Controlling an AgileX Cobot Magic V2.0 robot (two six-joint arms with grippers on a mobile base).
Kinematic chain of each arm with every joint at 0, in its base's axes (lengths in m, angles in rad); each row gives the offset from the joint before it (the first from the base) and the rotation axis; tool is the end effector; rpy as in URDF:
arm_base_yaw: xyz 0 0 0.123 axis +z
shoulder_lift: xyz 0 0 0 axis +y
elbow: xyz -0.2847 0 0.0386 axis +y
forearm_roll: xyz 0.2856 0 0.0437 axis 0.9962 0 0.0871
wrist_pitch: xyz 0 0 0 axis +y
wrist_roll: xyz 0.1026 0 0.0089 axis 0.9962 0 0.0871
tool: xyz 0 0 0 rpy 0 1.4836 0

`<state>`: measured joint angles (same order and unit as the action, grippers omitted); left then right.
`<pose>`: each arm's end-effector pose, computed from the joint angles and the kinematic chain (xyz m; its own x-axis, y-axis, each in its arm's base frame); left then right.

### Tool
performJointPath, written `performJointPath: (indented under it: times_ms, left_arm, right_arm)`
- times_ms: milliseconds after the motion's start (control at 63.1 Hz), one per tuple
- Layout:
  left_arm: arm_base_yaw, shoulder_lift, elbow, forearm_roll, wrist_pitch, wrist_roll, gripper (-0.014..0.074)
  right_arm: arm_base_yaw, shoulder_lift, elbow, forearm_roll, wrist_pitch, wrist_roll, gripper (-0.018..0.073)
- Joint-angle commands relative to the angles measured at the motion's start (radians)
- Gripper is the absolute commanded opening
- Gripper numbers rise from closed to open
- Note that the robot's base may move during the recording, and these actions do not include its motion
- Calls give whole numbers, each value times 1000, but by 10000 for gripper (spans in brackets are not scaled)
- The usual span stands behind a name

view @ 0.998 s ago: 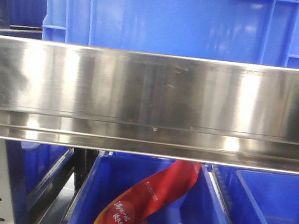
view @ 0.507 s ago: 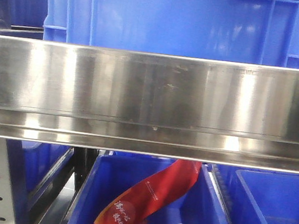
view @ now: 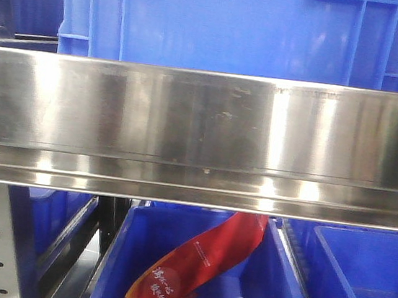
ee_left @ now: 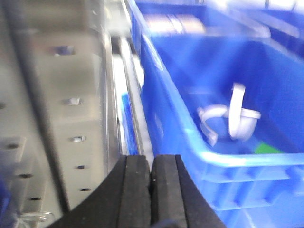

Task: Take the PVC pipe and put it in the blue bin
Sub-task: 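Raise both open grippers up out of the blue bin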

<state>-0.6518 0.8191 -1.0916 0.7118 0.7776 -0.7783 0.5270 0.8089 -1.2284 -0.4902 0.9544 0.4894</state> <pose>0.1757 -0.0747 0.4509 -0.2573 -0.0554 -0.9647 0.1347 0.9866 -0.0926 0.1603 0.0475 0.4759 -0.3504 -0.0020 -0.9366 -0.0924 0.9952 0.0325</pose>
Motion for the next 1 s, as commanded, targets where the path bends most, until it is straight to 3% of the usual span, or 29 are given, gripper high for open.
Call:
performJointPath:
  times_ms: [0, 95, 253, 507, 649, 982]
  left_arm:
    - [1, -60, 64, 28, -41, -18, -111]
    - [1, -118, 139, 33, -32, -65, -111]
    - [1, -192, 242, 72, -25, -169, -111]
    - [1, -331, 384, 143, -80, -169, -111]
    - [1, -395, 403, 146, -111, -169, -111]
    - [1, -415, 403, 149, -115, -169, -111]
  right_arm:
    - [-5, -87, 101, -122, -40, 103, -159]
    - [-5, -172, 200, -169, -62, 154, -159]
    - [-5, -316, 357, -168, -106, 156, -159]
    - [-5, -573, 522, -168, -133, 156, -159]
    - [-5, -681, 542, -168, -141, 156, -159]
    - [-5, -726, 542, -166, -154, 156, -159]
